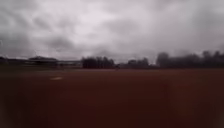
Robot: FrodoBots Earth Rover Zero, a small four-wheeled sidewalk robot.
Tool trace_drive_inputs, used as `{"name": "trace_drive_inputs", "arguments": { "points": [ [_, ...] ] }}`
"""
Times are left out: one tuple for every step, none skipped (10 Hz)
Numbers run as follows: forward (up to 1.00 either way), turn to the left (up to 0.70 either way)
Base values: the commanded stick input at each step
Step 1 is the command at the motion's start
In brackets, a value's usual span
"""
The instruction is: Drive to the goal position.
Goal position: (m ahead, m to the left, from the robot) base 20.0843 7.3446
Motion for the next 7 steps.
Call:
{"name": "trace_drive_inputs", "arguments": {
  "points": [
    [0.85, 0.00],
    [0.85, 0.00],
    [0.85, 0.00],
    [0.85, 0.00],
    [0.85, 0.00],
    [0.85, 0.00],
    [0.85, 0.00]
  ]
}}
